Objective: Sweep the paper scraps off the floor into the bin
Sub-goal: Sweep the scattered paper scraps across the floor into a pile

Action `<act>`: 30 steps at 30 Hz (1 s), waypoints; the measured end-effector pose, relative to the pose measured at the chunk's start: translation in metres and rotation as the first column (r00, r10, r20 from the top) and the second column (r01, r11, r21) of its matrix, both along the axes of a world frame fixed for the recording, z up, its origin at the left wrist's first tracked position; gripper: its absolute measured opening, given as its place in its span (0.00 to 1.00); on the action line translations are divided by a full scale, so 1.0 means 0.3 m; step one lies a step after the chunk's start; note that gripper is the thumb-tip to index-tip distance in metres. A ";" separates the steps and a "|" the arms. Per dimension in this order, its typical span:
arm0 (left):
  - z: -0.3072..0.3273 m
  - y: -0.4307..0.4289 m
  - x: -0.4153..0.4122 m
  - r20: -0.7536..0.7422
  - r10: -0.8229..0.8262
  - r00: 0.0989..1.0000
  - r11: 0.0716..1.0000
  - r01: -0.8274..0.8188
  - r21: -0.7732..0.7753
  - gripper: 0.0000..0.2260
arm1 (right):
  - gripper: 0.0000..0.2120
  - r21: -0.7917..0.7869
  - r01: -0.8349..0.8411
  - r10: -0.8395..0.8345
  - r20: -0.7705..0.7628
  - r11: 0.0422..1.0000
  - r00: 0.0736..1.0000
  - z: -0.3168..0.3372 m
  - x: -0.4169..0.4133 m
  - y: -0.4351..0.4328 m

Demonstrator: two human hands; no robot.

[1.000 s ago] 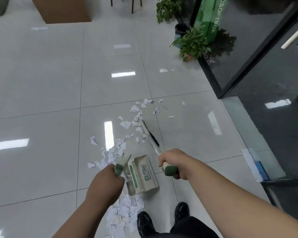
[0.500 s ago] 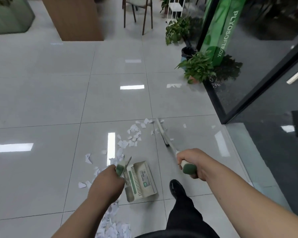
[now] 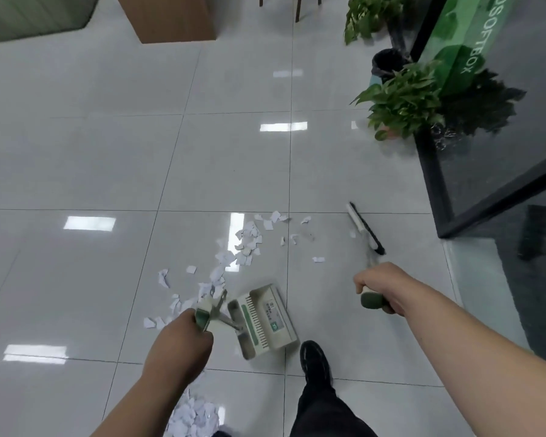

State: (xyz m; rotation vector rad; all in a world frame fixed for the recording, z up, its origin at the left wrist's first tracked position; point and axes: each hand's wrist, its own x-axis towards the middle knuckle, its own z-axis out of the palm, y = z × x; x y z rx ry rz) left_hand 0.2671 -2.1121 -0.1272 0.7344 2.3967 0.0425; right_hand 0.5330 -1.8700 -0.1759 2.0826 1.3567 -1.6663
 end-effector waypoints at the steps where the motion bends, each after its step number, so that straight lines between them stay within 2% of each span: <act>1: 0.003 -0.001 0.009 -0.002 0.022 1.000 1.000 -0.022 -0.006 0.06 | 0.10 -0.021 -0.042 0.042 -0.003 0.999 0.999 -0.002 -0.023 -0.003; 5: 0.018 -0.032 0.029 0.015 0.131 0.991 0.991 -0.131 -0.014 0.06 | 0.08 -0.103 -0.205 0.201 -0.047 0.973 0.978 0.010 -0.131 -0.097; 11: 0.029 -0.157 0.048 0.035 0.274 0.961 0.962 -0.274 0.001 0.08 | 0.09 -0.184 -0.444 0.417 -0.169 0.877 0.893 0.095 -0.280 -0.319; 17: 0.040 -0.369 0.059 0.051 0.453 0.890 0.890 -0.454 0.028 0.10 | 0.16 -0.217 -0.539 0.484 -0.259 0.814 0.836 0.109 -0.462 -0.502; 21: 0.046 -0.514 0.052 0.052 0.556 0.829 0.828 -0.558 0.043 0.07 | 0.18 -0.254 -0.617 0.550 -0.290 0.745 0.783 0.114 -0.564 -0.628; 26: 0.048 -0.666 0.029 0.083 0.659 0.748 0.747 -0.663 0.040 0.08 | 0.09 -0.275 -0.715 0.641 -0.316 0.643 0.699 0.146 -0.636 -0.779; 30: 0.049 -0.778 0.004 0.080 0.681 0.728 0.729 -0.684 0.027 0.08 | 0.14 -0.287 -0.757 0.685 -0.322 0.587 0.654 0.169 -0.690 -0.891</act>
